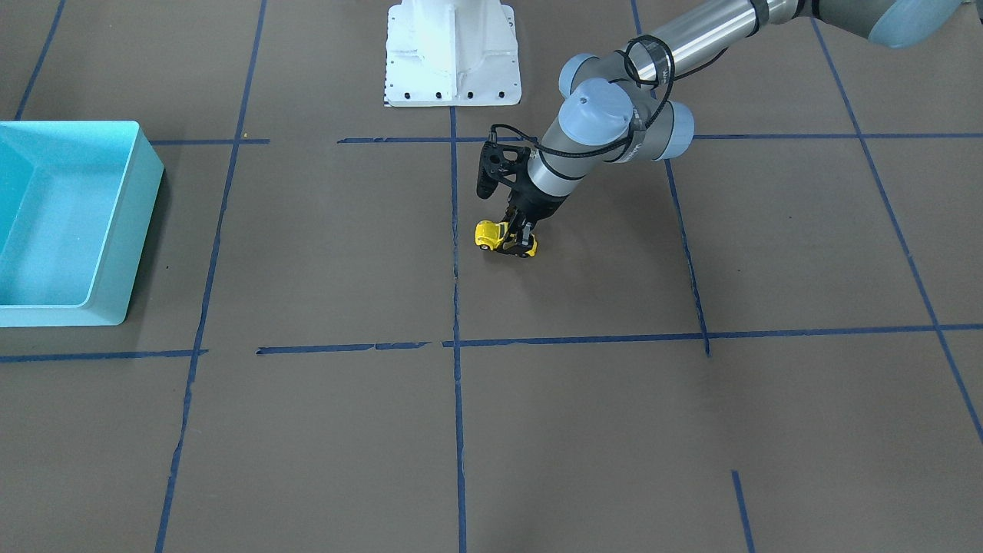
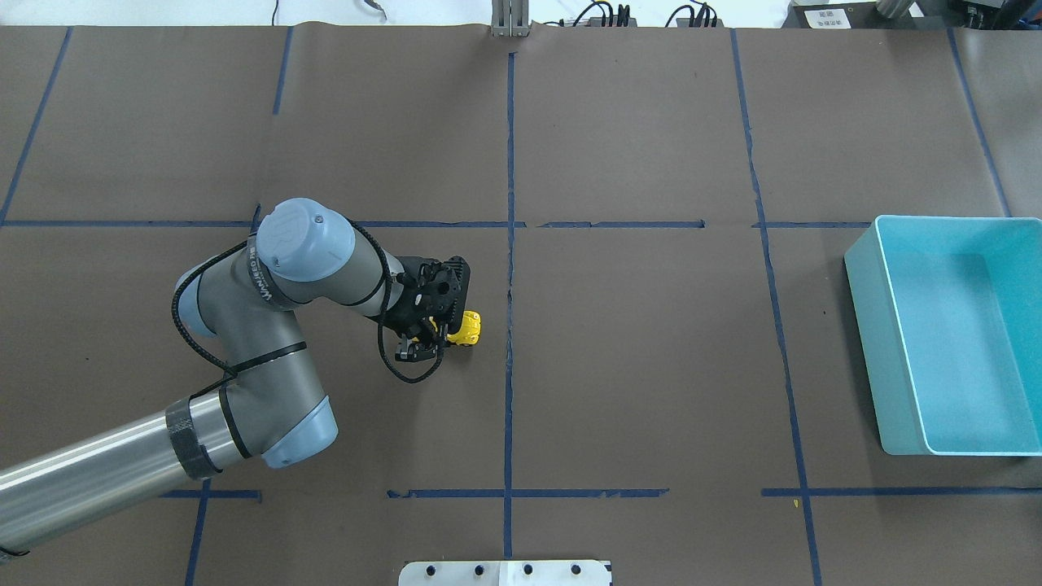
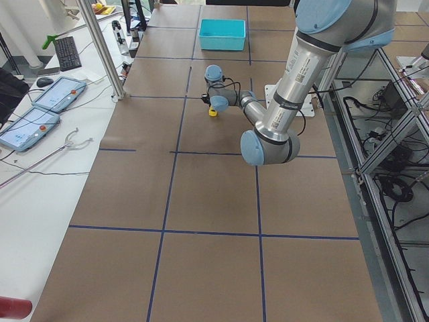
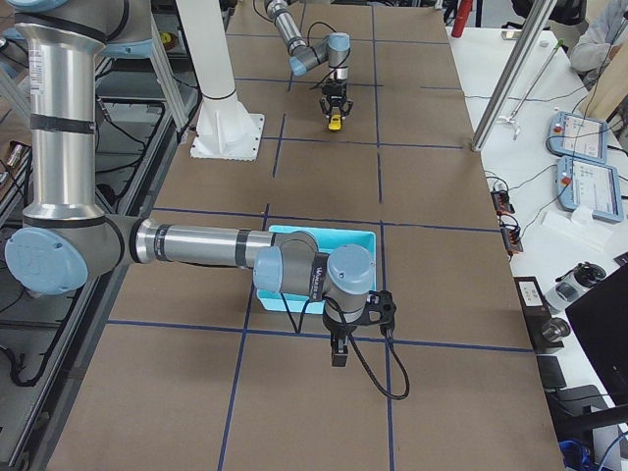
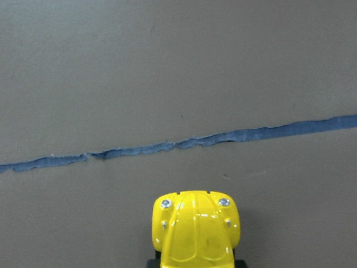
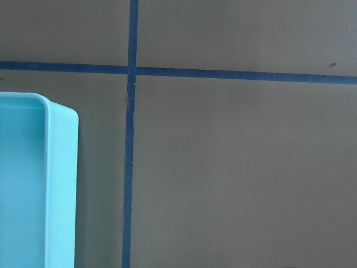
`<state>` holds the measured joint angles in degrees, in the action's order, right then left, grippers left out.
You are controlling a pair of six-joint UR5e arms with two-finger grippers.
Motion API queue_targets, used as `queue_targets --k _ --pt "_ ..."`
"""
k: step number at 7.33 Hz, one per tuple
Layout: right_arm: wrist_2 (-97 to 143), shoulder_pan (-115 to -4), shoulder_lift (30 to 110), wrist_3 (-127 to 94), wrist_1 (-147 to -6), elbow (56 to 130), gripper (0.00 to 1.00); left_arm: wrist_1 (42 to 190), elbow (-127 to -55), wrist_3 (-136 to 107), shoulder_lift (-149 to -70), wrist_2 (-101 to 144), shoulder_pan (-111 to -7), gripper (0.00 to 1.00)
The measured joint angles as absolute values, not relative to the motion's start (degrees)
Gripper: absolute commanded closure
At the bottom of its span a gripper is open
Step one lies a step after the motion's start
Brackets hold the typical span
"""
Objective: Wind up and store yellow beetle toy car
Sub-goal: 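Drag the held car along the table toward the left arm to wind it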
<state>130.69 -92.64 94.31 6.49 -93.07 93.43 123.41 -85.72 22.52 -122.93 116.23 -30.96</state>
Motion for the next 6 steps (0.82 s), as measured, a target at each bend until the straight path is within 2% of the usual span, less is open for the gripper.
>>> queue_targets --k 6 --pt "130.69 -92.63 94.31 6.50 -93.08 93.43 0.00 124.11 -85.69 23.61 -121.26 117.45 -31.75 0.98"
